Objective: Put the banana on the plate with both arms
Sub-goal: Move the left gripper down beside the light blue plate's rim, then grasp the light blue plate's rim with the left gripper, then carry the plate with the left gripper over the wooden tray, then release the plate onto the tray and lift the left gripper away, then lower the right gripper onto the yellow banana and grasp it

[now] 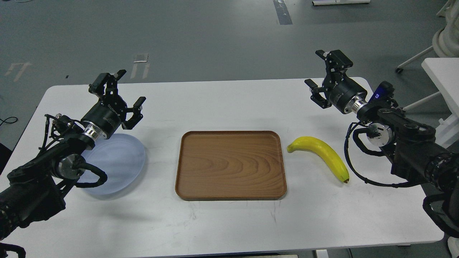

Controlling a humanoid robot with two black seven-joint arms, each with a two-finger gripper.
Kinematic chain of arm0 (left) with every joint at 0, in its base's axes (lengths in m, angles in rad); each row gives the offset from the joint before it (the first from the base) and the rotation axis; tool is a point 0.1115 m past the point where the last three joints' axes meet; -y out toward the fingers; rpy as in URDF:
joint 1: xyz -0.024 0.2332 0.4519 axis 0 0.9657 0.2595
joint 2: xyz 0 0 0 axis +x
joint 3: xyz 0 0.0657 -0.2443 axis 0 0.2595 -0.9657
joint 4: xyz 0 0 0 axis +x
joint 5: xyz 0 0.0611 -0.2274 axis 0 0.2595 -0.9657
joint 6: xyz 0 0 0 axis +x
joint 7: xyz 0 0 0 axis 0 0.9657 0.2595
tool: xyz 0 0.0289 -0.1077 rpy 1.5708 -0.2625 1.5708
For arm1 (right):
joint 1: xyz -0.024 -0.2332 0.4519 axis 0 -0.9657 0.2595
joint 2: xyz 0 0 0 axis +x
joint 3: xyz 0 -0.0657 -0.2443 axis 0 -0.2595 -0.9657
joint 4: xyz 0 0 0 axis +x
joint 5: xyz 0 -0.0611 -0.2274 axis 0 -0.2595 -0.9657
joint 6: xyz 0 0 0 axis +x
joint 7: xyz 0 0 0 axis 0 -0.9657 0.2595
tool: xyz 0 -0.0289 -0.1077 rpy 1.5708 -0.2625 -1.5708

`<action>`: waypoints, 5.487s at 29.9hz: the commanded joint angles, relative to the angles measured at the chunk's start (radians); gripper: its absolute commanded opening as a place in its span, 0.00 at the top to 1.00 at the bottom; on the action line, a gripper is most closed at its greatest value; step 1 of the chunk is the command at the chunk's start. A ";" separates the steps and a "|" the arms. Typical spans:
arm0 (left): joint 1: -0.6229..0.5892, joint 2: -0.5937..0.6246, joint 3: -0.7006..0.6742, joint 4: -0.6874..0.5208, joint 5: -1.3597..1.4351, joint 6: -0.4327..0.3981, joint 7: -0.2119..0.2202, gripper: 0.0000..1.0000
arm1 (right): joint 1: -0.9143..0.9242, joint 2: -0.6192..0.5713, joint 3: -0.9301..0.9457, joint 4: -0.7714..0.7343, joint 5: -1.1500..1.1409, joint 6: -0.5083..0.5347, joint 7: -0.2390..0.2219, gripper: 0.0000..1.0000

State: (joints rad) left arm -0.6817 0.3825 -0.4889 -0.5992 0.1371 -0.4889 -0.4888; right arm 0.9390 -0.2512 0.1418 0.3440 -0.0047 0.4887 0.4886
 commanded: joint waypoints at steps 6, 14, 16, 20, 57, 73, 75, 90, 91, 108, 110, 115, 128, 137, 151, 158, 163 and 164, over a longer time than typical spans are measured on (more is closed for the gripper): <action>-0.007 0.016 0.006 0.001 0.006 0.000 0.000 0.00 | 0.004 -0.010 -0.013 0.000 -0.008 0.000 0.000 0.00; -0.021 0.113 0.006 0.007 0.021 0.000 0.000 0.00 | 0.030 -0.066 -0.039 0.015 -0.011 0.000 0.000 0.00; -0.067 0.144 0.007 0.007 0.074 0.000 0.000 0.00 | 0.034 -0.075 -0.039 0.015 -0.012 0.000 0.000 0.00; -0.133 0.229 0.003 -0.039 0.345 0.000 0.000 0.00 | 0.032 -0.095 -0.041 0.015 -0.015 0.000 0.000 0.00; 0.002 0.478 0.277 -0.180 1.406 0.184 0.000 0.06 | 0.015 -0.085 -0.045 0.044 -0.018 0.000 0.000 0.00; 0.021 0.461 0.282 -0.148 1.395 0.185 0.000 1.00 | 0.014 -0.085 -0.044 0.044 -0.018 0.000 0.000 0.00; 0.019 0.461 0.282 -0.148 1.395 0.187 0.000 1.00 | 0.012 -0.085 -0.045 0.044 -0.018 0.000 0.000 0.00; -0.077 0.466 0.282 -0.192 1.314 0.158 0.000 1.00 | 0.020 -0.092 -0.045 0.044 -0.018 0.000 0.000 0.00; -0.113 0.466 0.283 -0.212 1.316 0.142 0.000 1.00 | 0.021 -0.094 -0.045 0.043 -0.018 0.000 0.000 0.00; -0.420 0.012 0.464 -0.165 1.398 0.084 0.000 1.00 | 0.026 -0.154 -0.045 0.040 -0.018 0.000 0.000 0.00; -0.420 -0.051 0.484 -0.111 1.397 0.078 0.000 1.00 | 0.026 -0.163 -0.045 0.040 -0.018 0.000 0.000 0.00; -0.420 -0.151 0.527 -0.036 1.395 0.064 0.000 1.00 | 0.023 -0.184 -0.045 0.040 -0.018 0.000 0.000 0.00; -0.415 -0.267 0.564 0.068 1.386 0.055 0.000 1.00 | 0.021 -0.188 -0.045 0.041 -0.018 0.000 0.000 0.00; -0.423 -0.260 0.562 0.068 1.372 0.055 0.000 0.03 | 0.021 -0.194 -0.045 0.043 -0.018 0.000 0.000 0.00; -0.430 -0.050 0.497 -0.005 0.187 0.027 0.000 0.02 | 0.026 -0.301 -0.070 0.180 -0.058 0.000 0.000 0.00; -0.251 0.071 0.299 -0.045 0.006 0.000 0.000 0.02 | 0.141 -0.427 -0.143 0.380 -0.495 0.000 0.000 0.00; -0.168 0.099 0.159 -0.044 0.002 0.000 0.000 0.02 | 0.244 -0.451 -0.163 0.472 -0.967 0.000 0.000 0.00; -0.168 0.101 0.158 -0.044 0.002 0.000 0.000 0.02 | 0.257 -0.448 -0.175 0.472 -1.013 0.000 0.000 0.00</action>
State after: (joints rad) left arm -0.8642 0.4752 -0.3040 -0.6430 0.1404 -0.4885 -0.4884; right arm 1.1542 -0.6998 -0.0104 0.7975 -0.8461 0.4887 0.4887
